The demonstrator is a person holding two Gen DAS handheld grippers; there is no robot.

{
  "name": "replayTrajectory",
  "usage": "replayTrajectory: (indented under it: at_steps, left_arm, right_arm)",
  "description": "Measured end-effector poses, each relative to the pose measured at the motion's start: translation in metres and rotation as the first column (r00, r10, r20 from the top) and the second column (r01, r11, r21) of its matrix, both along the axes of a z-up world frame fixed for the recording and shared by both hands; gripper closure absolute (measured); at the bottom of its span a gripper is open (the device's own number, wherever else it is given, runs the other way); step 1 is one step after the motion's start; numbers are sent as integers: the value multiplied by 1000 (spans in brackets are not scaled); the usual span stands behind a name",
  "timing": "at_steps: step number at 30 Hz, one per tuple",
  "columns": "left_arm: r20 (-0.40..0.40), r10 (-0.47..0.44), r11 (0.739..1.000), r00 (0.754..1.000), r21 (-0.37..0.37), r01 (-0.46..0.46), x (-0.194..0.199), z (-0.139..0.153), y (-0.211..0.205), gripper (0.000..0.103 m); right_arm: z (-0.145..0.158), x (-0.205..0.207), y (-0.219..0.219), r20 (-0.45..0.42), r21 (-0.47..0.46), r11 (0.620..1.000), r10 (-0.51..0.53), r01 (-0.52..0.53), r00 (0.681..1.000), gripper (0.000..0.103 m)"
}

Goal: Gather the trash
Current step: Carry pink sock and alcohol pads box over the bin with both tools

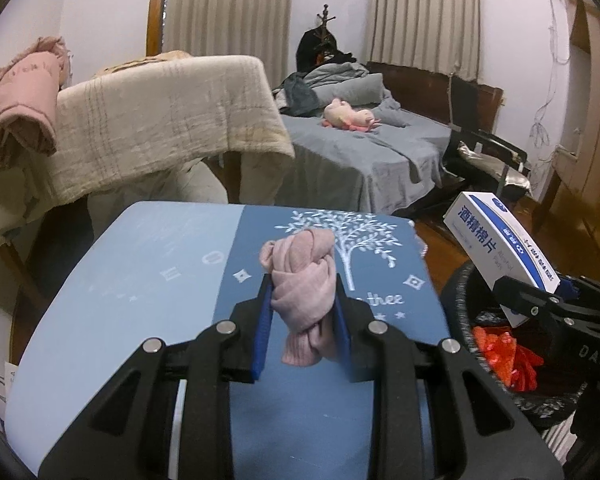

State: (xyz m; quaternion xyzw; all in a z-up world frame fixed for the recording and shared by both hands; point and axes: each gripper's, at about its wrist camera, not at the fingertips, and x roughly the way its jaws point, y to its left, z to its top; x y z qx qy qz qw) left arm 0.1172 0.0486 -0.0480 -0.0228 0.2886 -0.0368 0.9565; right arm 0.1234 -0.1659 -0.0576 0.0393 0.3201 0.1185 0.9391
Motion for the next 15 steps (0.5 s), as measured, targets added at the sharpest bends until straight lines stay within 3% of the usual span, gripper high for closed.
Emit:
replayTrajectory:
  at_steps: [15]
  left_arm:
    - [37, -106, 994, 994, 3, 106, -29, 19, -59, 76]
  right_arm:
    - [21, -45, -49, 57, 3, 997, -83, 83, 995, 49]
